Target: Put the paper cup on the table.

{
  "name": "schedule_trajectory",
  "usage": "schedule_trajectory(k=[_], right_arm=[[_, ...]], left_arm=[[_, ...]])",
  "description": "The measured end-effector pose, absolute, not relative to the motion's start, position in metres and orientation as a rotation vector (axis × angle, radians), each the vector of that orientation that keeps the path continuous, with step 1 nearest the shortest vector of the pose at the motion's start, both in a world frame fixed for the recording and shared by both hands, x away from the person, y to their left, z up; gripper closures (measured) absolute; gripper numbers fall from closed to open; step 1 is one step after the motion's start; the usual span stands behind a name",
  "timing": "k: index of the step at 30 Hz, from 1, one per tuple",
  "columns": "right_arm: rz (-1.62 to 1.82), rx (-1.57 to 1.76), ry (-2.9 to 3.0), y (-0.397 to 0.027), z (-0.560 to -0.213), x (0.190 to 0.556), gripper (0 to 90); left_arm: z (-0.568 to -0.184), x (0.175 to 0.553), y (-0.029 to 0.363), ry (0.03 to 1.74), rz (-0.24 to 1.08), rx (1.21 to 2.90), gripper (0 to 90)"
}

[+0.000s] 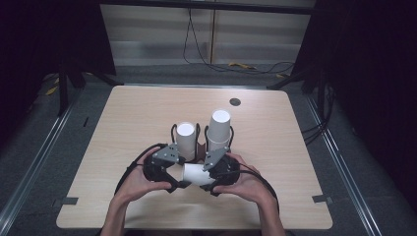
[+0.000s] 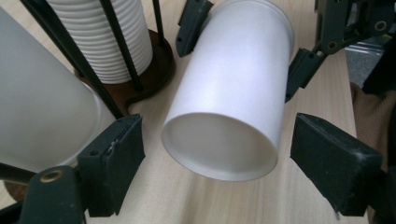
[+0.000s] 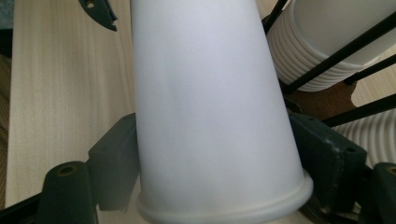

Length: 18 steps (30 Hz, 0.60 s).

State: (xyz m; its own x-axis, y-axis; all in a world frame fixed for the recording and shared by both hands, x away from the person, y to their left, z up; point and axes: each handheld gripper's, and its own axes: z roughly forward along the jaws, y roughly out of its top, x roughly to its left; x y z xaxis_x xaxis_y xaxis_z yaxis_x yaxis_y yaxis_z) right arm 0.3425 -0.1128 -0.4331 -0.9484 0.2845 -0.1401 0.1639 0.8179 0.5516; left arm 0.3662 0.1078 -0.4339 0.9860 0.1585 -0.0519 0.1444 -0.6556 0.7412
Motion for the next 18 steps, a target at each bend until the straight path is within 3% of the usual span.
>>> schedule_trajectory(k=[18], right_arm=[[0.716,0.289,2.862,-0.099,-0.437,0.343,22.0]], left_arm=[[-0.448,0.373,0.096,0.162,-0.070,2.373,20.3]])
